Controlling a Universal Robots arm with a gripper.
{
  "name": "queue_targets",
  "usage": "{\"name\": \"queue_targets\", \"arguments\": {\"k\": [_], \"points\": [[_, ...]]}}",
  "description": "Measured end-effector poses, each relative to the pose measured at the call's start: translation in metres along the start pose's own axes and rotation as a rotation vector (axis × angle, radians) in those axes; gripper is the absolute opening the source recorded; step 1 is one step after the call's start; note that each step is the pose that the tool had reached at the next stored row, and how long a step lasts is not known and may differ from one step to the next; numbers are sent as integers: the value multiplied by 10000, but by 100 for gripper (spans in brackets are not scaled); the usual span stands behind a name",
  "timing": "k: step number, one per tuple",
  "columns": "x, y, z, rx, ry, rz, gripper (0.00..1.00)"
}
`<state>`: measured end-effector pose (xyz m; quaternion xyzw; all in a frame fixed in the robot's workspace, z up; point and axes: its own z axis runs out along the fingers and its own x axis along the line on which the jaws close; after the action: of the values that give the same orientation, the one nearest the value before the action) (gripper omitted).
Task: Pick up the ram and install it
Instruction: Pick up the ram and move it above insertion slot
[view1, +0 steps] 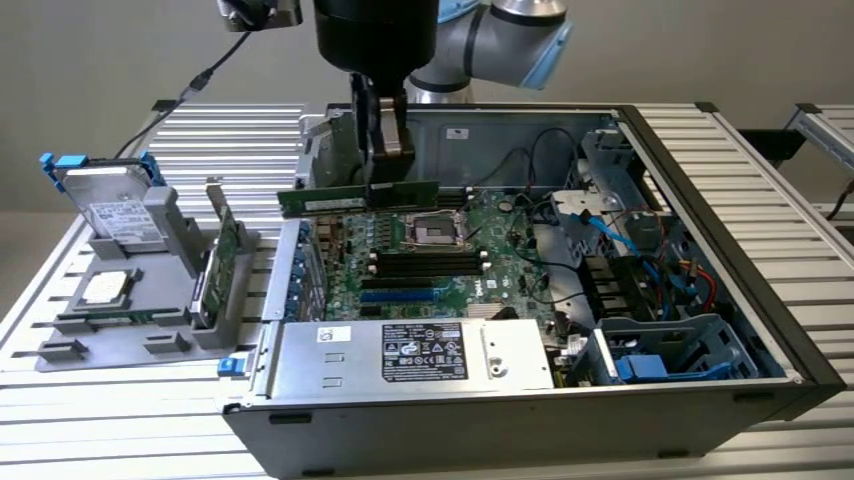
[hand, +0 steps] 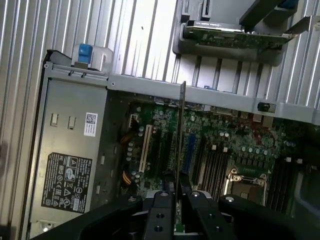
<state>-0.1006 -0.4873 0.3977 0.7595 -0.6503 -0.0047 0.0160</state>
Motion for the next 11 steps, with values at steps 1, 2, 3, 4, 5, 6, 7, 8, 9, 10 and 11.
{"name": "queue_targets", "arguments": {"k": [1, 2, 3, 4, 5, 6, 7, 8, 9, 10, 11], "points": [[6, -46, -2, -1, 1, 0, 14], [13, -92, -3, 0, 0, -1, 14], [19, -137, -4, -1, 0, 0, 14], [24, -181, -5, 0, 0, 0, 14], [27, -228, -6, -1, 0, 0, 14], [28, -273, -8, -1, 0, -1, 14], [27, -319, -8, -1, 0, 0, 14], [23, -363, -8, -1, 1, 0, 14], [12, -401, -7, -1, 4, 0, 14], [-4, -438, -5, -3, 8, 0, 14], [-26, -467, 0, -3, 12, 0, 14]]}}
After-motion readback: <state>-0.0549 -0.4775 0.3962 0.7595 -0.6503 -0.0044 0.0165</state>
